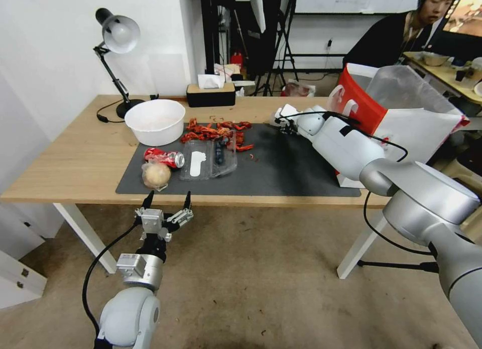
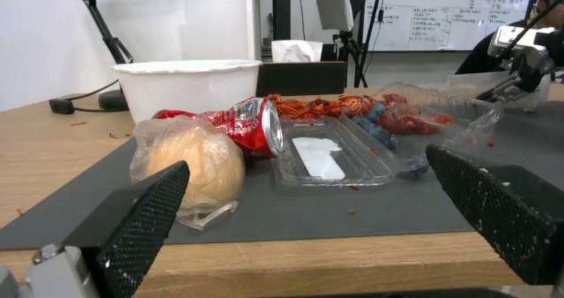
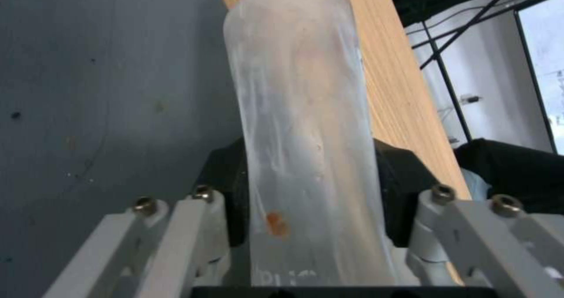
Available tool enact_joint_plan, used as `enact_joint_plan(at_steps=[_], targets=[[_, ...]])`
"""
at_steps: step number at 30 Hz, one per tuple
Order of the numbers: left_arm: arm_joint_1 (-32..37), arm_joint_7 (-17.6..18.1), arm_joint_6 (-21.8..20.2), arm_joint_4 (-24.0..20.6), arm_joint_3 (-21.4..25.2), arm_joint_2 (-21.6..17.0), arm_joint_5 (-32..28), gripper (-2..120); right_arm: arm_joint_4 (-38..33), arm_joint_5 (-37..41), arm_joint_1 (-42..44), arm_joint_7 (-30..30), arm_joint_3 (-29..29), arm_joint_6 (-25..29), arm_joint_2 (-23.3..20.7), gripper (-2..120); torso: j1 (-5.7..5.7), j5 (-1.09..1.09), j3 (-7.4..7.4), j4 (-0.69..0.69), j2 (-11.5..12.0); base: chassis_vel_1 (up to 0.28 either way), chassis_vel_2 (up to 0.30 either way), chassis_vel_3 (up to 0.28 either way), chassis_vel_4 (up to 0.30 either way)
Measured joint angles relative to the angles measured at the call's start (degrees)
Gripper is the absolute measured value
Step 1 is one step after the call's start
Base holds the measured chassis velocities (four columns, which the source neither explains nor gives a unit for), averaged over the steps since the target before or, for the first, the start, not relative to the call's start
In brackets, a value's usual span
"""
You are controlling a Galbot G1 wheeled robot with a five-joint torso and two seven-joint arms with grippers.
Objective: Pick up the trash from the table and place it into the takeout bag.
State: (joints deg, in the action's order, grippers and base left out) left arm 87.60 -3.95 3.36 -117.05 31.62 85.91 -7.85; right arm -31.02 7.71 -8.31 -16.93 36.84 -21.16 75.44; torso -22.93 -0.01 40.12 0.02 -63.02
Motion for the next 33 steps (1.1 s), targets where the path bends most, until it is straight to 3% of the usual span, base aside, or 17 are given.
enact_joint_plan(at_steps=[7,16,21,33], targets=[[-0.20,0.01,0.05,0.20,-0.09,0.02,0.07,100,-2.09,2.00,-0.30,1.37,-1.00,-0.73,-0.27,24,-0.01,-0.01,0.01,0.01,0.01,0.000,0.000,0.000,0.000],[-0.55,0.01,0.05,0.47,-0.58,0.09,0.21,100,-10.14,8.18,-1.23,7.98,-4.18,-1.60,-1.05,3,0.00,0.01,0.00,-0.02,0.01,0.000,0.000,0.000,0.000],[-0.61,0.01,0.05,0.52,-0.64,0.05,0.26,100,-14.38,10.39,-1.51,11.50,-5.59,-3.46,-1.62,0,0.00,0.01,-0.01,-0.02,0.01,0.000,0.000,0.000,0.000],[-0.98,0.01,0.01,0.74,-0.65,-0.16,0.54,100,-36.25,12.42,-0.84,22.11,-11.26,-19.90,-6.75,0,0.01,0.01,-0.01,-0.02,-0.01,0.000,0.000,0.000,0.000]])
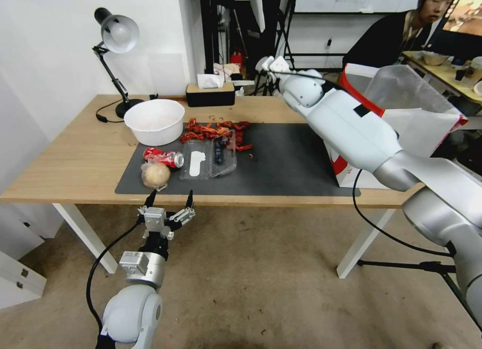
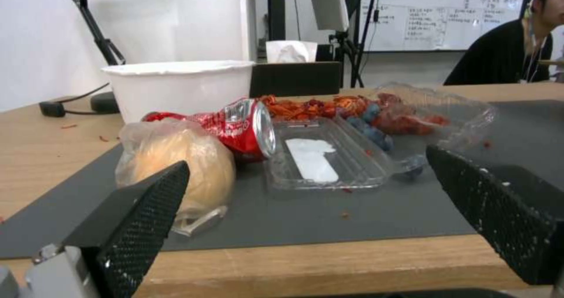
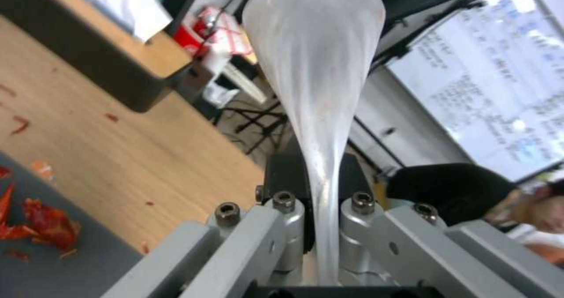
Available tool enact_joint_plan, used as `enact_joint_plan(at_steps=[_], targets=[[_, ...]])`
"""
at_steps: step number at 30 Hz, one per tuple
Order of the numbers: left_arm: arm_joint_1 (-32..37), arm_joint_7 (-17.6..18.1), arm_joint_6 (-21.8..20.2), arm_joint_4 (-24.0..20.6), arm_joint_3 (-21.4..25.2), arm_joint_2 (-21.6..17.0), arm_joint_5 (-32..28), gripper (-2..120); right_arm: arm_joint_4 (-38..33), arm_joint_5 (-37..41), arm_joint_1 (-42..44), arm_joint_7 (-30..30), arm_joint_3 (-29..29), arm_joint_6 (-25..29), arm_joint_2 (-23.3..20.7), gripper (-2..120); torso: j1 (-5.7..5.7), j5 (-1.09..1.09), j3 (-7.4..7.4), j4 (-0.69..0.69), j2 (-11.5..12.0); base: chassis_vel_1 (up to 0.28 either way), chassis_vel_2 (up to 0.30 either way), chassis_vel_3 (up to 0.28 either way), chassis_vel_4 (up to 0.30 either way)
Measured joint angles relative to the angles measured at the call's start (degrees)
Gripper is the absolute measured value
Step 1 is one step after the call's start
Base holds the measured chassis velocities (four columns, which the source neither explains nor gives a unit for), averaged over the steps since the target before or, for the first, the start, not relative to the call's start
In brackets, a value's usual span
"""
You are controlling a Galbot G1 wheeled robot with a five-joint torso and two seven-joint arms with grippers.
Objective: Pick up the trash from the table and place it into the takeout bag.
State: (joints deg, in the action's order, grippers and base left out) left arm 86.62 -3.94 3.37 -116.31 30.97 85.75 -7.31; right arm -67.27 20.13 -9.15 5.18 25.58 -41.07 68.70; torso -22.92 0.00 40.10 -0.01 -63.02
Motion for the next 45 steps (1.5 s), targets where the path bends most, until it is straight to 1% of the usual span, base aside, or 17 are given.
enact_joint_plan(at_steps=[2,4,7,11,12,13,14,17,18,25,29,31,36,40,41,43,45], targets=[[-0.05,0.00,0.00,0.02,-0.08,0.11,0.29,100,-3.20,-3.23,0.06,0.83,-1.09,-1.19,-1.24,0,0.00,0.00,0.00,0.00,0.00,0.000,0.000,0.000,0.000],[-0.05,0.00,0.00,0.02,-0.11,0.17,0.38,100,-4.00,-4.18,0.07,0.92,-1.35,-1.33,-1.67,0,0.00,0.00,0.00,0.01,0.00,0.000,0.000,0.000,0.000],[-0.01,0.00,0.00,-0.02,-0.26,0.48,0.66,100,-6.49,-8.95,0.06,0.18,-2.17,-1.42,-3.73,0,0.00,-0.01,0.00,0.00,0.00,0.000,0.000,0.000,0.000],[0.02,0.00,-0.01,-0.14,-0.37,0.59,0.80,100,-8.46,-9.83,0.25,-0.41,-2.40,-1.41,-5.84,0,0.00,0.00,0.00,0.00,0.00,0.000,0.000,0.000,0.000],[0.04,0.00,-0.02,-0.21,-0.40,0.63,0.97,100,-11.11,-11.31,1.40,-0.98,-3.26,-1.37,-9.17,0,0.00,-0.02,0.00,0.01,0.00,0.000,0.000,0.000,0.000],[0.05,0.00,-0.02,-0.23,-0.55,0.67,1.17,100,-12.53,-12.33,2.24,-1.47,-4.17,-1.32,-11.13,0,0.00,-0.02,0.00,0.01,0.00,0.000,0.000,0.000,0.000],[0.05,0.00,-0.02,-0.23,-0.55,0.67,1.17,100,-12.53,-12.33,2.24,-1.47,-4.17,-1.32,-11.13,0,0.00,-0.02,0.00,0.01,0.00,0.000,0.000,0.000,0.000],[0.15,0.00,-0.02,-0.29,-1.10,1.07,2.21,100,-15.48,-13.79,4.19,-2.60,-6.43,-1.23,-14.90,0,0.00,-0.01,0.00,0.02,0.00,0.000,0.000,0.000,0.000],[0.15,0.00,-0.02,-0.29,-1.10,1.07,2.21,100,-15.48,-13.79,4.19,-2.60,-6.43,-1.23,-14.90,0,0.00,-0.01,0.00,0.02,0.00,0.000,0.000,0.000,0.000],[0.59,0.01,0.25,-0.43,-1.53,1.68,3.72,100,-20.99,-13.36,8.97,-2.75,-10.68,-1.08,-20.63,0,0.00,0.00,-0.01,0.00,0.00,0.000,0.000,0.000,0.000],[0.66,0.01,0.28,-0.46,-1.73,1.80,3.99,100,-22.80,-12.64,11.11,-2.29,-12.31,-1.07,-21.89,0,0.01,-0.01,0.00,0.01,0.00,0.000,0.000,0.000,0.000],[0.76,0.01,0.29,-0.53,-2.13,2.04,4.42,100,-25.22,-11.83,14.25,-1.57,-15.30,-1.06,-23.55,0,0.00,0.00,-0.01,0.01,-0.01,0.000,0.000,0.000,0.000],[0.93,0.01,0.29,-0.58,-2.57,2.29,4.85,100,-27.62,-10.98,17.91,-0.90,-18.61,-1.05,-25.14,0,0.00,-0.03,0.00,0.00,0.00,0.000,0.000,0.000,0.000],[0.96,0.01,0.29,-0.59,-2.62,2.33,4.91,100,-28.13,-10.82,18.71,-0.79,-19.42,-1.05,-25.48,0,0.00,-0.02,0.00,0.00,0.00,0.000,0.000,0.000,0.000],[1.02,0.01,0.29,-0.62,-2.77,2.40,5.06,100,-29.34,-10.62,20.61,-0.59,-21.02,-1.03,-26.19,0,0.01,0.02,-0.01,0.02,-0.01,0.000,0.000,0.000,0.000],[1.07,0.01,0.29,-0.67,-3.03,2.45,5.33,100,-31.50,-10.30,24.61,-0.43,-24.35,-1.01,-27.32,0,0.00,0.00,-0.01,0.01,0.00,0.000,0.000,0.000,0.000],[1.12,0.01,0.28,-0.78,-3.14,2.50,5.45,100,-32.44,-10.20,26.64,-0.39,-25.69,-0.99,-27.65,0,0.00,0.01,-0.01,0.01,-0.01,0.000,0.000,0.000,0.000]])
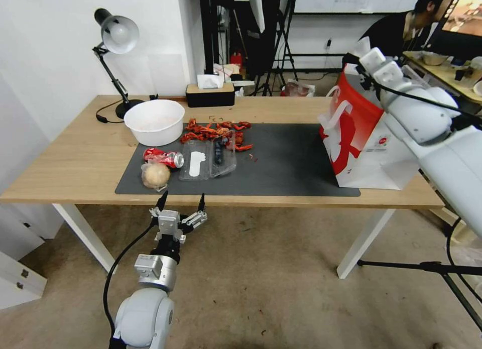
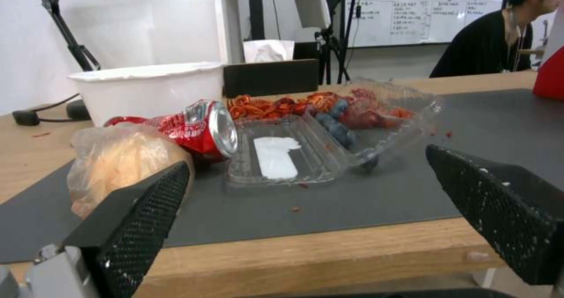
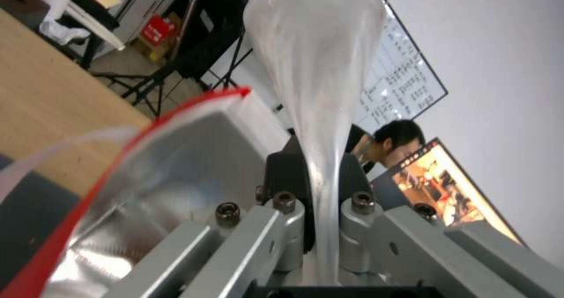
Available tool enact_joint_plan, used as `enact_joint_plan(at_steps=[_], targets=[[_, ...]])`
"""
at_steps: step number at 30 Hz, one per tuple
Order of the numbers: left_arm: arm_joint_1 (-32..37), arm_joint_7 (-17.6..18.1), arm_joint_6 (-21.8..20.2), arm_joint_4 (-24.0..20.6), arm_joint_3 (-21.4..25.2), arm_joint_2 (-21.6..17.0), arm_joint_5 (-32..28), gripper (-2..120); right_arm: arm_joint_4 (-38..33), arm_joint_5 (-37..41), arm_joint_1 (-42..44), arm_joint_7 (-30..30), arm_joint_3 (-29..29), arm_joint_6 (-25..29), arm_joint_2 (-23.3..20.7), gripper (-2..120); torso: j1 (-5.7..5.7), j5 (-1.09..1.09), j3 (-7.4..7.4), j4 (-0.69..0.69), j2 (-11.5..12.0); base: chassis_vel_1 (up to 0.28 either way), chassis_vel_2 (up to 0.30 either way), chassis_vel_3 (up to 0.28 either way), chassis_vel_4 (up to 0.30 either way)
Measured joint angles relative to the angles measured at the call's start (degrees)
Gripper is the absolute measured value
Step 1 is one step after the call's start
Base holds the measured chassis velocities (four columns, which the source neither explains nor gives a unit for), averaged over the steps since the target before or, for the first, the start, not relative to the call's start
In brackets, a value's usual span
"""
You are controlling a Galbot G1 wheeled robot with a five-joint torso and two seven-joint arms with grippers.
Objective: Pick up the trash from the table and place it into the takeout bag.
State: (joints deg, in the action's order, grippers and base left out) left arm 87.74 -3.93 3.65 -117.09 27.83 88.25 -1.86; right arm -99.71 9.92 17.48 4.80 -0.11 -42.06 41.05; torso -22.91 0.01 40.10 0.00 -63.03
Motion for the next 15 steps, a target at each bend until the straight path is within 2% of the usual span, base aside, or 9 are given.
enact_joint_plan(at_steps=[3,6,7,8,11,12,15], targets=[[0.30,-0.01,-0.04,-0.18,-0.10,0.04,0.15,100,-1.69,0.28,4.10,0.09,-2.94,0.03,-0.54,12,0.00,0.00,0.01,0.00,0.00,0.000,0.000,0.000,0.000],[0.38,-0.01,-0.04,-0.19,-0.11,0.02,0.17,100,-2.08,0.36,5.18,0.19,-3.65,0.04,-0.63,19,0.00,-0.01,0.01,0.00,0.00,0.000,0.000,0.000,0.000],[0.48,-0.02,-0.04,-0.22,-0.17,-0.07,0.19,100,-3.05,0.62,7.37,0.47,-5.07,0.05,-0.96,27,0.00,-0.01,0.01,-0.01,0.00,0.000,0.000,0.000,0.000],[0.48,-0.02,-0.04,-0.22,-0.17,-0.07,0.19,100,-3.05,0.62,7.37,0.47,-5.07,0.05,-0.96,27,0.00,-0.01,0.01,-0.01,0.00,0.000,0.000,0.000,0.000],[0.39,-0.05,-0.09,-0.23,-0.84,-0.18,0.39,100,-5.15,1.60,10.60,0.82,-8.61,0.09,-2.30,42,0.00,-0.01,0.01,0.01,0.00,0.000,0.000,0.000,0.000],[0.39,-0.05,-0.09,-0.23,-0.84,-0.18,0.39,100,-5.15,1.60,10.60,0.82,-8.61,0.09,-2.30,42,0.00,-0.01,0.01,0.01,0.00,0.000,0.000,0.000,0.000],[0.38,-0.06,-0.10,-0.23,-1.05,-0.16,0.52,100,-6.63,2.65,11.55,0.88,-10.48,0.10,-3.03,56,0.00,-0.01,0.01,-0.01,0.00,0.000,0.000,0.000,0.000]])
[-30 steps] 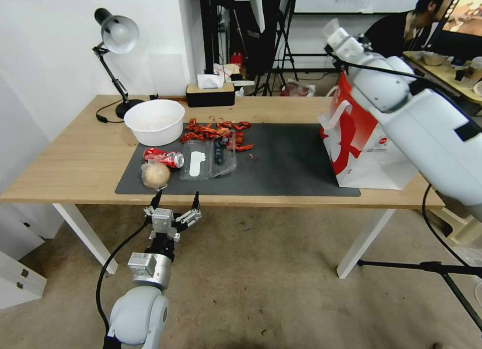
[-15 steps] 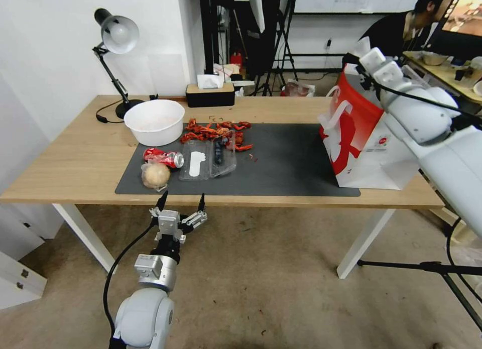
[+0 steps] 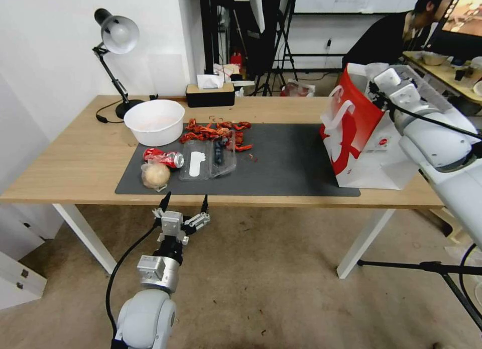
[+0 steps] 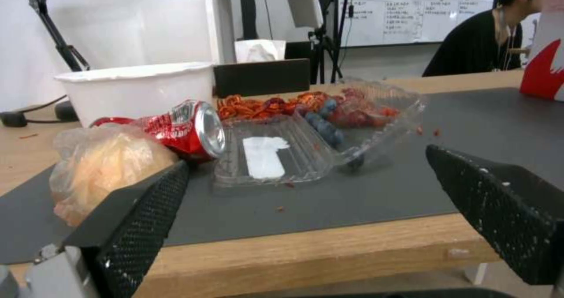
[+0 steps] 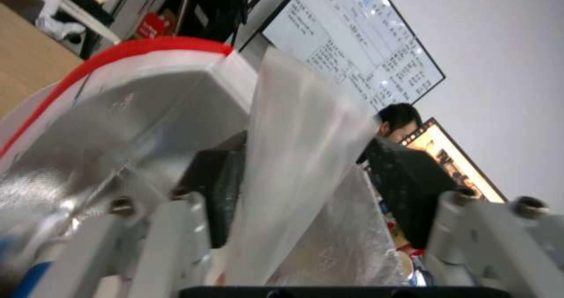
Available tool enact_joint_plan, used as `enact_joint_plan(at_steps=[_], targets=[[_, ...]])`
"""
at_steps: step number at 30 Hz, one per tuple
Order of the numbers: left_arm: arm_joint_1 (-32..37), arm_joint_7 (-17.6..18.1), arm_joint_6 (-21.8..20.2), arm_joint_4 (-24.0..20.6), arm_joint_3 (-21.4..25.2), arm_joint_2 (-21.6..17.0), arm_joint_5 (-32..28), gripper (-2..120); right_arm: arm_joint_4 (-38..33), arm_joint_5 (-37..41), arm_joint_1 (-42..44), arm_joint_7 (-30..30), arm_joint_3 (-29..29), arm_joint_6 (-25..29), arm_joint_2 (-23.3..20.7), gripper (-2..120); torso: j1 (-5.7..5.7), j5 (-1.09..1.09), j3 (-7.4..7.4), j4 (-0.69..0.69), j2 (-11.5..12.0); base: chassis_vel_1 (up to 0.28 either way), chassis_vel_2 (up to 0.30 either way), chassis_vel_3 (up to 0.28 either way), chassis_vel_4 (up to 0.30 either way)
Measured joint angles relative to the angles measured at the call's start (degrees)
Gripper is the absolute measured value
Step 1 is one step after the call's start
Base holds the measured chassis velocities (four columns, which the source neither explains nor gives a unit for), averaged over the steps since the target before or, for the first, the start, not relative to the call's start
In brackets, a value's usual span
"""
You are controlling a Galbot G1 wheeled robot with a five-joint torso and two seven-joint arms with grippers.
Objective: Pick up the trash from the table and place it into the takeout bag.
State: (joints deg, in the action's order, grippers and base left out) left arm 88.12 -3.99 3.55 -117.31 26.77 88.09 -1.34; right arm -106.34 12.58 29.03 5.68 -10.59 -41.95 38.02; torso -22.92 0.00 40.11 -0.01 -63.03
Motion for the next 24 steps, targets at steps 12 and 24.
enact_joint_plan(at_steps=[12,24], targets=[[0.14,-0.05,-0.04,-0.23,-0.31,-0.24,0.19,100,-3.57,6.06,3.74,2.15,-5.97,0.09,-1.35,97,0.00,-0.01,0.00,0.02,0.00,0.000,0.000,0.000,0.000],[0.51,-0.10,0.27,-0.41,-0.47,-0.30,0.29,100,-9.50,30.06,5.96,10.38,-7.17,10.95,-0.40,100,0.00,0.01,0.00,0.00,0.00,0.000,0.000,0.000,0.000]])
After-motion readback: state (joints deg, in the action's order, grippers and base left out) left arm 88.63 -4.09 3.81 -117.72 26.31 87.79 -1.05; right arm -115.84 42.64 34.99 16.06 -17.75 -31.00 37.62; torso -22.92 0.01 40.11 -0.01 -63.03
